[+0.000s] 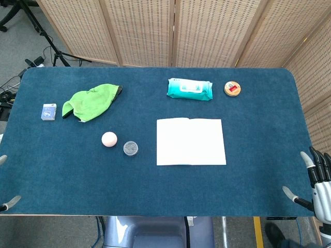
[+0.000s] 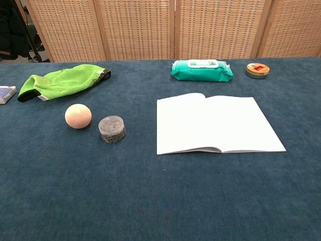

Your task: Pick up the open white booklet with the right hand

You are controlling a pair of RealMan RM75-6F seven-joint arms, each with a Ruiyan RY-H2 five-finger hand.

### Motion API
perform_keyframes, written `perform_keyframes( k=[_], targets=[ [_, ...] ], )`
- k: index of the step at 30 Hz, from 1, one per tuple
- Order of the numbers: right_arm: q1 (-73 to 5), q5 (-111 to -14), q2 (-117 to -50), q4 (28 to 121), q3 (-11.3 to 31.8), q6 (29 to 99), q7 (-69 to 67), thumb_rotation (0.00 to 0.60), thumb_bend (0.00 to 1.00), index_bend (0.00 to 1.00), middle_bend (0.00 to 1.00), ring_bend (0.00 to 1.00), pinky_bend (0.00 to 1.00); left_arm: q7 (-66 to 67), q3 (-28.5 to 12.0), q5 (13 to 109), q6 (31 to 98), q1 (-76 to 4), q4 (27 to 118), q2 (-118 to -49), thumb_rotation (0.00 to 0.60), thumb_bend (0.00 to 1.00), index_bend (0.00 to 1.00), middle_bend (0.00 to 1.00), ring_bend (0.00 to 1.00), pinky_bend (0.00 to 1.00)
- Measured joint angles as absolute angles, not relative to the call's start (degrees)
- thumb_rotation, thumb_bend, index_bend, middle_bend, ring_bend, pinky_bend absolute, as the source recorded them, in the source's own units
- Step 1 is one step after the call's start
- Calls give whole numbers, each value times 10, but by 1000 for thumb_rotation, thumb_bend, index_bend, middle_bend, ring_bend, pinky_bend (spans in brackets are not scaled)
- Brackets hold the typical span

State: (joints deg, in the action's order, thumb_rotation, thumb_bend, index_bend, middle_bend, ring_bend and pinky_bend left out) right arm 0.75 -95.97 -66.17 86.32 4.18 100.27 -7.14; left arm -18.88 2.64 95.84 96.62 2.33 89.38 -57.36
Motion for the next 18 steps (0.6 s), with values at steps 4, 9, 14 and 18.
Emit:
perform_keyframes(
  k=[4,9,14,18],
  targets=[
    [6,-960,-661,865,40,997,-69,600,0,0,0,0,0,-191,26,957,965,23,894,-573,600,0,0,0,0,0],
    [-1,-960,-661,865,38,982,-61,600,0,0,0,0,0,-193,26,954,958,21,896,-572,600,0,0,0,0,0],
    [-31,-967,-667,862,39,933,-34,600,0,0,0,0,0,-188,23,948,952,18,903,-571,600,0,0,0,0,0],
    [-85,-981,-673,867,44,863,-3,600,0,0,0,0,0,-182,18,937,942,14,914,-569,600,0,0,0,0,0]
  ],
)
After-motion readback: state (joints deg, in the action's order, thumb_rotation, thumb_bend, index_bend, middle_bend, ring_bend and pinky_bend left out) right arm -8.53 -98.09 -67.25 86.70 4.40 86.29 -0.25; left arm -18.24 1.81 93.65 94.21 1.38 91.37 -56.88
